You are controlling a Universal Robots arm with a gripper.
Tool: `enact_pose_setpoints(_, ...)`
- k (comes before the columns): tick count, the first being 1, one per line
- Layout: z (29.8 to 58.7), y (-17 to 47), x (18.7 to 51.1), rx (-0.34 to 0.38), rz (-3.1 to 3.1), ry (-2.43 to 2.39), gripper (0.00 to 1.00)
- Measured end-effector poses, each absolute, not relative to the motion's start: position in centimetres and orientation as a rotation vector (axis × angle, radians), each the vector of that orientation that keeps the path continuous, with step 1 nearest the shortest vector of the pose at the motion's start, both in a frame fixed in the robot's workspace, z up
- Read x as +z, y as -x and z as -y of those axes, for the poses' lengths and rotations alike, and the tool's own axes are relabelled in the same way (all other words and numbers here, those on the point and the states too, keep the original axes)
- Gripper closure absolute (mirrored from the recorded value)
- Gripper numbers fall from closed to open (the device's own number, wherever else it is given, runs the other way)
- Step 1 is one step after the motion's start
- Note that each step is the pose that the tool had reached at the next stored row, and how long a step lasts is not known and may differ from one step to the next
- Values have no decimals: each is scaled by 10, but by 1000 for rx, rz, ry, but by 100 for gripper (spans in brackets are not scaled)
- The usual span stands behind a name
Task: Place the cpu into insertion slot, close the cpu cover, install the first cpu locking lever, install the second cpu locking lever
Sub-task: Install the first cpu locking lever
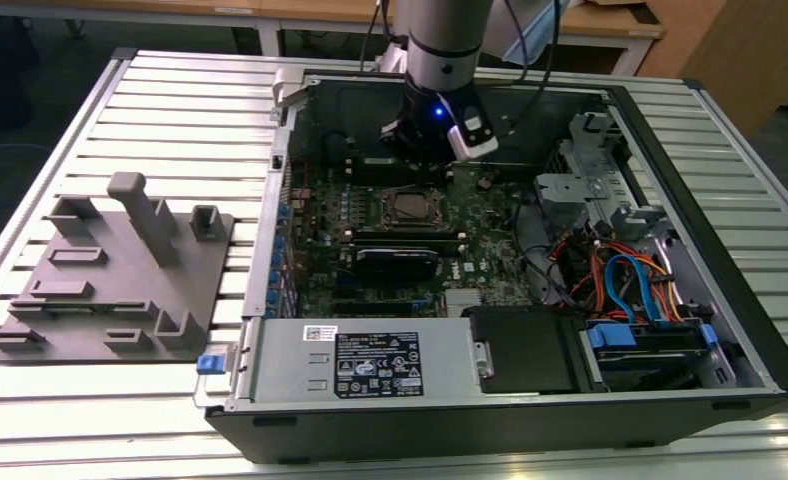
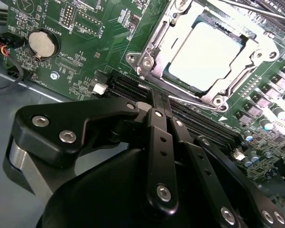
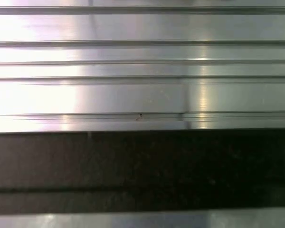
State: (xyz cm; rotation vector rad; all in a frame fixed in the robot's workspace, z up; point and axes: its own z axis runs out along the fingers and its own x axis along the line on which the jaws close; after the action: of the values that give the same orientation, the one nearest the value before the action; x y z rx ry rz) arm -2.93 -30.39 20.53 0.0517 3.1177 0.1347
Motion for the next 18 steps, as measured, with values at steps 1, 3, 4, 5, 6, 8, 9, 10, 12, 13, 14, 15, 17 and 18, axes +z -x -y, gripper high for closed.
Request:
enact_pose_setpoints(1, 304, 29, 205, 135, -3118, -51, 90)
enact_pose_setpoints(3, 304, 29, 203, 135, -3118, -51, 90)
enact_pose_setpoints(4, 304, 29, 203, 135, -3118, -51, 90)
enact_pose_setpoints(5, 304, 29, 202, 135, -3118, -51, 90)
enact_pose_setpoints(6, 304, 28, 201, 135, -3118, -51, 90)
enact_pose_setpoints(8, 304, 28, 200, 135, -3118, -51, 90)
enact_pose_setpoints(9, 304, 28, 200, 135, -3118, -51, 90)
enact_pose_setpoints(10, 304, 28, 200, 134, -3118, -51, 90)
enact_pose_setpoints(12, 304, 28, 200, 135, -3118, -51, 90)
enact_pose_setpoints(13, 304, 28, 200, 136, -3118, -51, 90)
enact_pose_setpoints(14, 304, 28, 201, 136, -3118, -51, 90)
enact_pose_setpoints(15, 304, 28, 201, 137, -3118, -50, 90)
enact_pose_setpoints(17, 304, 28, 202, 139, -3118, -50, 90)
enact_pose_setpoints(18, 304, 28, 203, 139, -3118, -50, 90)
